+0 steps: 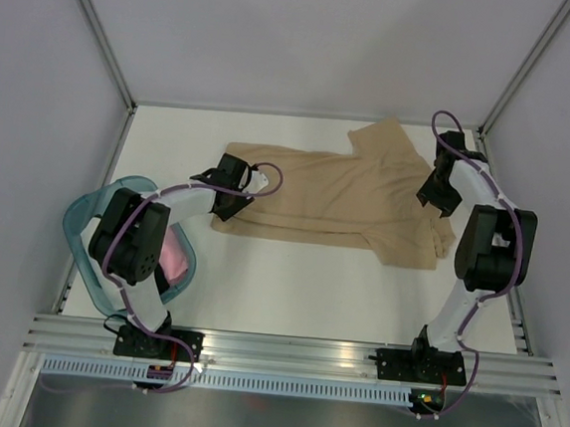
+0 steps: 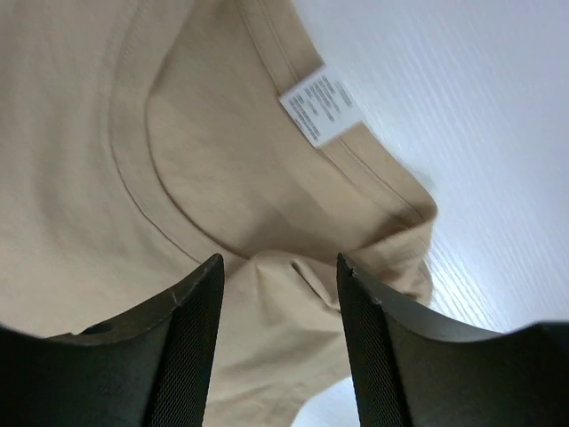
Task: Roll the t-shirts
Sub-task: Fold the tshirt
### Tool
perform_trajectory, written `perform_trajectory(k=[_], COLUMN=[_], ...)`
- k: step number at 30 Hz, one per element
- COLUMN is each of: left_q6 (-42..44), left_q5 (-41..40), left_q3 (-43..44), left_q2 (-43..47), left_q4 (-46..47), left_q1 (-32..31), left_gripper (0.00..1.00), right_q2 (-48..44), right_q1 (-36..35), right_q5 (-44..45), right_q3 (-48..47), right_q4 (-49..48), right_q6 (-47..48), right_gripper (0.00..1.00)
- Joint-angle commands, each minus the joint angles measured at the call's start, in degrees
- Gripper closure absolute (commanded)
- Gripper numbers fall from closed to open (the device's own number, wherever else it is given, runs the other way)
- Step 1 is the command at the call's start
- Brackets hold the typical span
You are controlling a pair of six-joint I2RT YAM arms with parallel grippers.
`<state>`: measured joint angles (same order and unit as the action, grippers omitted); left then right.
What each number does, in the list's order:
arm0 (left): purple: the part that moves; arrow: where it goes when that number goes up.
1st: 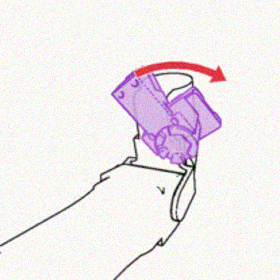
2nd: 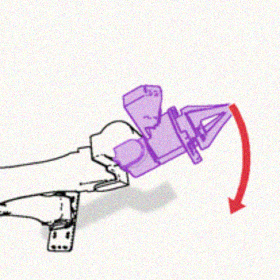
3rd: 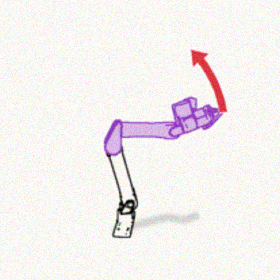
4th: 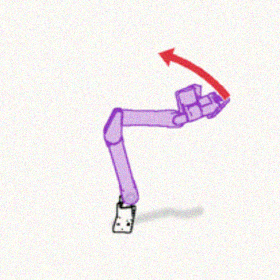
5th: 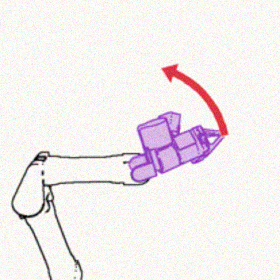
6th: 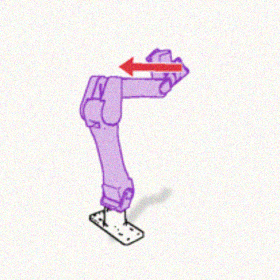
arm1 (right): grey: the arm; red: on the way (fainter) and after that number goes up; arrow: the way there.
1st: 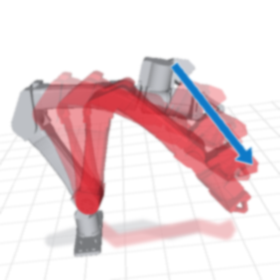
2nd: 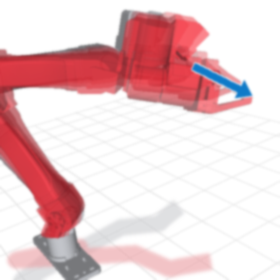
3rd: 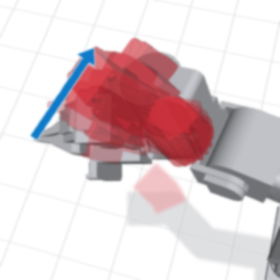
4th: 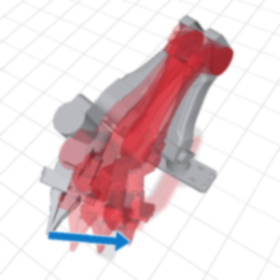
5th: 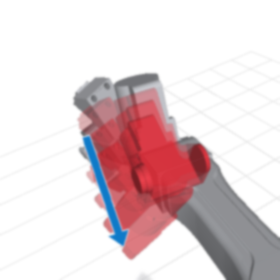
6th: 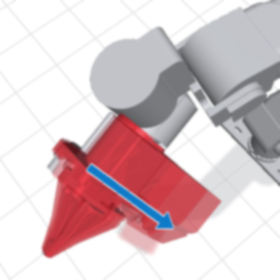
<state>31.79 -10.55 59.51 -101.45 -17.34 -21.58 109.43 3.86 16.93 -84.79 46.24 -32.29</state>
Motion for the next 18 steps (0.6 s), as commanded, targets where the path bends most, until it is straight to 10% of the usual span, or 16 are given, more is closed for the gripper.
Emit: perform_trajectory(k=[1,18], left_q6=[-1.6,3.2], left_q5=[0.4,10.2], left_q3=[0.5,-6.7], left_q2=[2.3,20.4], left_q4=[1.3,-7.4], left_q1=[0.1,-0.3], left_gripper=[0.44,0.36], right_q2=[-8.3,-21.3], right_q1=[0.0,4.5], right_q5=[2.0,-7.6], right_q3=[4.1,32.7], right_q4=[3.4,-4.8], right_q6=[1.7,-2.1], right_gripper=[0.39,0.39])
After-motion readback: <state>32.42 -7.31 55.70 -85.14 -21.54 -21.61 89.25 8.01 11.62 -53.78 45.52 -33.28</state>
